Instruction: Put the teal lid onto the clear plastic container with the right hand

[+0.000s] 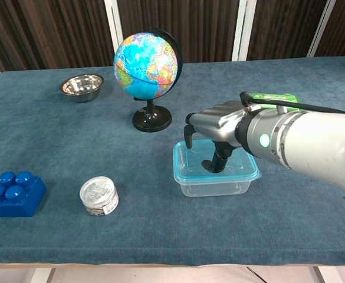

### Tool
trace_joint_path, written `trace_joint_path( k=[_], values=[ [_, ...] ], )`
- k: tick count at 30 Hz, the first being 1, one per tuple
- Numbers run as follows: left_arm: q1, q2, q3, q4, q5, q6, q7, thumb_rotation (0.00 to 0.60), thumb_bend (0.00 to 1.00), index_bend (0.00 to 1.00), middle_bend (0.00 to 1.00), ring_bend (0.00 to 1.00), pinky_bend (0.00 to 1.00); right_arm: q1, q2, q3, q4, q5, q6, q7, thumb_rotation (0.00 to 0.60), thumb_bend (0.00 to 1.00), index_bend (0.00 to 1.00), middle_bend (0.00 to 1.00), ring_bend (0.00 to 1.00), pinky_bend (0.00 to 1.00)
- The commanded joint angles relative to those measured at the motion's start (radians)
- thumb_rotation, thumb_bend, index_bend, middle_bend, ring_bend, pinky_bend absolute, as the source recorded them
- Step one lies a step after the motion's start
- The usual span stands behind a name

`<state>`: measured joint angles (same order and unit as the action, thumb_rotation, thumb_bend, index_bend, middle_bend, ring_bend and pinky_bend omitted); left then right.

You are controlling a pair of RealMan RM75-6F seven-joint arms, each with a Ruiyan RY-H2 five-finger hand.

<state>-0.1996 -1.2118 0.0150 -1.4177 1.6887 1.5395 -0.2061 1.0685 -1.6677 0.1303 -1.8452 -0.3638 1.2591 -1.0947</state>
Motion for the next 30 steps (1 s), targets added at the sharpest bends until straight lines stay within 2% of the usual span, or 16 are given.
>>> trace_joint_path(
  k=[1, 9, 16, 19, 20, 22, 30],
  values=[
    [0.0, 0.0, 0.0, 0.0, 0.0, 0.001, -0.001, 0.6, 0.31, 0.0, 0.0, 0.0, 0.0, 0.0, 0.001, 0.0, -0.002, -0.002, 0.002, 0.002, 0.6, 0.22, 0.34, 0.0, 0.0, 0.0],
    [0.0, 0.002, 0.001, -0.001, 0.002, 0.002, -0.004, 0.6, 0.31, 0.0, 0.0, 0.0, 0.0, -0.022, 0.051, -0.006, -0.075, -0.108, 0.031, 0.046, 0.6, 0.22, 0.33, 0.0, 0.0, 0.0],
    [0.001, 0.002, 0.003, -0.003, 0.006, 0.007, -0.001, 0.6, 0.31, 0.0, 0.0, 0.0, 0.0, -0.048, 0.128, -0.056, -0.179, -0.205, 0.026, 0.065, 0.6, 0.22, 0.34, 0.0, 0.0, 0.0],
    [0.001, 0.001, 0.003, -0.003, 0.007, 0.007, 0.001, 0.6, 0.31, 0.0, 0.0, 0.0, 0.0, -0.059, 0.157, -0.088, -0.21, -0.25, 0.011, 0.074, 0.6, 0.31, 0.35, 0.0, 0.0, 0.0],
    [0.001, 0.0, 0.003, -0.003, 0.007, 0.006, 0.001, 0.6, 0.31, 0.0, 0.0, 0.0, 0.0, -0.062, 0.163, -0.098, -0.215, -0.259, 0.006, 0.076, 0.6, 0.36, 0.35, 0.0, 0.0, 0.0],
    [0.0, -0.001, 0.003, -0.003, 0.007, 0.004, 0.003, 0.6, 0.31, 0.0, 0.0, 0.0, 0.0, -0.069, 0.17, -0.117, -0.213, -0.273, -0.006, 0.08, 0.6, 0.38, 0.36, 0.0, 0.0, 0.0],
    [-0.002, -0.003, 0.002, -0.004, 0.004, 0.0, 0.008, 0.6, 0.31, 0.0, 0.0, 0.0, 0.0, -0.073, 0.147, -0.137, -0.159, -0.276, -0.058, 0.1, 0.6, 0.38, 0.37, 0.0, 0.0, 0.0]
  ],
)
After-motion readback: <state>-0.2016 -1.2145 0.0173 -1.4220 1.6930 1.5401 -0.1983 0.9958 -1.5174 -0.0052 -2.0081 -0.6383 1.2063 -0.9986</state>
